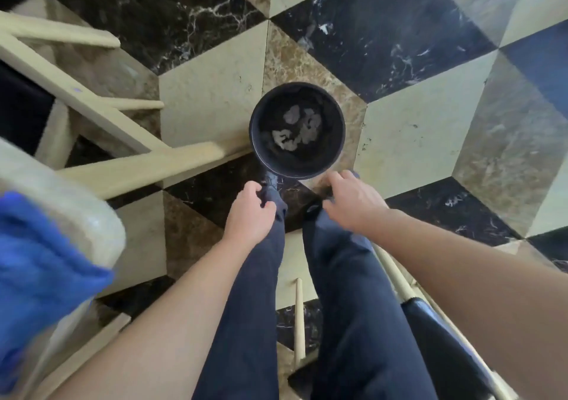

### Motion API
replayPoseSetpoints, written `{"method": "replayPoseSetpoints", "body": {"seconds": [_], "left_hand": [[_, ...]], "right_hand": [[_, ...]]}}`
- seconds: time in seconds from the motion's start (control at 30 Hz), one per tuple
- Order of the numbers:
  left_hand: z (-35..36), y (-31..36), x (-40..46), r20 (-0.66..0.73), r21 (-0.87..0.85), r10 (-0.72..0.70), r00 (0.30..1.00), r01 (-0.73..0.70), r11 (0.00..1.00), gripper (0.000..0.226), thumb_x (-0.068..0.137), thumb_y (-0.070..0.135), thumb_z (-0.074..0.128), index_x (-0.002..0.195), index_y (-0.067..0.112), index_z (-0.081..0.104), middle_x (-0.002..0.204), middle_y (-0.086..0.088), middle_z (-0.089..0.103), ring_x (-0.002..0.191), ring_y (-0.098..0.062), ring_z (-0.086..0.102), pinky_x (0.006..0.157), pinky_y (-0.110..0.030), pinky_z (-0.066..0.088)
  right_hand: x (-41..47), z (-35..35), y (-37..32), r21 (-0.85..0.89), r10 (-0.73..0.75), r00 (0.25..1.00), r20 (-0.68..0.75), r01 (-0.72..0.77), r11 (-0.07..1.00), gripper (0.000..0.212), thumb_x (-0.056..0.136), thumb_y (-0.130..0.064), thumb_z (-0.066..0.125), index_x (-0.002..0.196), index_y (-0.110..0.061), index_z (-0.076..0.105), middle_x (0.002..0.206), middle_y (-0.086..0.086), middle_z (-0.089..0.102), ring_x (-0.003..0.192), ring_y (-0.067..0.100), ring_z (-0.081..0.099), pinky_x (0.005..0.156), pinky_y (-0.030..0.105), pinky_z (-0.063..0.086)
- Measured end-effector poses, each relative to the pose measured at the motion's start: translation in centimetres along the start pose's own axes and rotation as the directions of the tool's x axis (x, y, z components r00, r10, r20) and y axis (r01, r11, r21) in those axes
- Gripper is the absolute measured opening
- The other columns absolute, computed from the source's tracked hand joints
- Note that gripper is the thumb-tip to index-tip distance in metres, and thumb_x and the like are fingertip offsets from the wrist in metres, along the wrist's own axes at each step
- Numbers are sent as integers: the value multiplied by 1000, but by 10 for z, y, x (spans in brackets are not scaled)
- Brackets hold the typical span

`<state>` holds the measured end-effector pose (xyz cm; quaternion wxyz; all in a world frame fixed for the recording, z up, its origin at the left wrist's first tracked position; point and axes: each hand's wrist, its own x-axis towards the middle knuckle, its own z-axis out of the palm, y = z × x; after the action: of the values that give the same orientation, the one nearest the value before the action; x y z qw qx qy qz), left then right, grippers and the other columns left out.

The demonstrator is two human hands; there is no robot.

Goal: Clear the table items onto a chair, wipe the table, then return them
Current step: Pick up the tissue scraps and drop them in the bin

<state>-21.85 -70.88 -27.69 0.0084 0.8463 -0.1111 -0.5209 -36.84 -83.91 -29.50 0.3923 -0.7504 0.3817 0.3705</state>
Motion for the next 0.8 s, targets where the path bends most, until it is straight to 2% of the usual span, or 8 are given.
{"method": "replayPoseSetpoints", "body": {"seconds": [0.07,0.17,0.27,0.43,0.5,0.67,0.73,0.8], "left_hand": [[-25,-14,-46,121,-52,-81,989,88,995,36,96,25,52,131,21,46,124,-7,62,109,-25,63,90,-34,53],[-44,-26,-75,159,-16,-79,984,83,996,20,94,29,47,111,23,55,112,-7,65,101,-26,66,90,-43,57],[-72,-40,-129,101,-86,4,995,5,996,14,88,31,46,95,26,57,100,-4,67,93,-25,66,81,-38,55],[-92,-71,-209,56,-115,78,995,-72,991,15,90,27,49,97,19,59,102,-3,65,94,-26,59,80,-34,44],[-100,-81,-231,2,-90,80,997,-79,993,14,90,26,50,96,17,59,98,-3,65,92,-28,58,79,-34,46],[-114,-117,-289,-111,-224,20,994,-45,973,13,85,29,50,89,19,59,84,-1,66,82,-25,63,75,-35,53],[-109,-141,-316,-169,-303,-33,985,-20,953,12,83,28,50,85,21,59,84,2,67,80,-21,63,79,-39,55],[-95,-166,-339,-205,-383,-110,973,23,923,15,84,18,46,86,24,60,87,4,67,78,-18,61,74,-32,53]], "right_hand": [[-52,-14,-18,-42,30,994,107,-26,999,27,94,-25,49,117,-12,49,107,8,51,94,31,55,73,39,46],[-85,-21,-25,-79,77,976,202,-62,995,28,96,-30,45,116,-11,51,103,10,54,87,29,52,73,35,42],[-139,-39,-55,-101,93,983,159,-78,992,26,96,-28,43,111,-8,53,100,7,55,87,29,52,73,33,41],[-199,-45,-108,-63,15,999,45,-12,998,23,88,-23,49,106,-10,57,103,12,64,95,32,59,84,44,54],[-220,-44,-123,-97,-32,999,23,34,995,20,88,-20,50,105,-13,54,104,11,64,94,32,61,80,40,53],[-250,2,-109,-318,-76,967,241,153,936,33,79,-43,47,102,-23,59,97,5,64,91,29,60,83,44,54],[-276,-4,-131,-346,-89,946,312,201,917,29,90,-38,49,107,-19,63,86,-1,56,92,23,54,90,40,51],[-293,-13,-153,-402,-122,921,369,276,873,26,99,-27,46,117,-15,61,88,-2,55,96,20,51,88,32,43]]}}
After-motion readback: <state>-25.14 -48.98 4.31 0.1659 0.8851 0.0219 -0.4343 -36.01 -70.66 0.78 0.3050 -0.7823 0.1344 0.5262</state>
